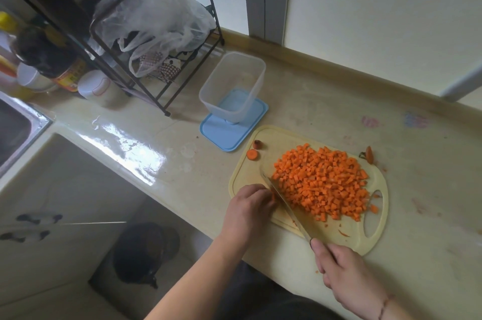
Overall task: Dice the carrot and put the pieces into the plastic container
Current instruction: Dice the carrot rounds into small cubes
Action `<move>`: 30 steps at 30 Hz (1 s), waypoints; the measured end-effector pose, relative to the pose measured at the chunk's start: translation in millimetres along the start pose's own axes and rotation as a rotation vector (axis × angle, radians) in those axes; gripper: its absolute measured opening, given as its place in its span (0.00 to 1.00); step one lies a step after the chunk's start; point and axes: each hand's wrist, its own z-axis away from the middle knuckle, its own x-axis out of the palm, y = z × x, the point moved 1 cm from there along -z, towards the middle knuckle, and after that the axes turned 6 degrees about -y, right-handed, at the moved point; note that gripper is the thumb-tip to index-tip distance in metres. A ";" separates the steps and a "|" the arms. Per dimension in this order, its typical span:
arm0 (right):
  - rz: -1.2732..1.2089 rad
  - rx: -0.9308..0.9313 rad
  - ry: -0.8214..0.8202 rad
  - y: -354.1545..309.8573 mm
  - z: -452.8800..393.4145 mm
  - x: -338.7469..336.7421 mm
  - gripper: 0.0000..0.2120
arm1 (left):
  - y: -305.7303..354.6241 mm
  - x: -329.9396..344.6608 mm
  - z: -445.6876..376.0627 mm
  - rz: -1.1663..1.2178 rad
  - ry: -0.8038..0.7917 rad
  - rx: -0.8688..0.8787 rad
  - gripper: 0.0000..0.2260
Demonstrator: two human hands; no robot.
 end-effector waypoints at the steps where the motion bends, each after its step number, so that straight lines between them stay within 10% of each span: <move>1: 0.005 -0.004 0.000 0.0 0.3 -1.1 0.23 | 0.0 0.3 -0.6 -0.006 0.004 0.010 0.12; 30: 0.185 -0.132 0.072 -5.4 -3.5 -2.5 0.29 | -6.3 -8.4 0.9 -0.212 -0.077 0.172 0.12</move>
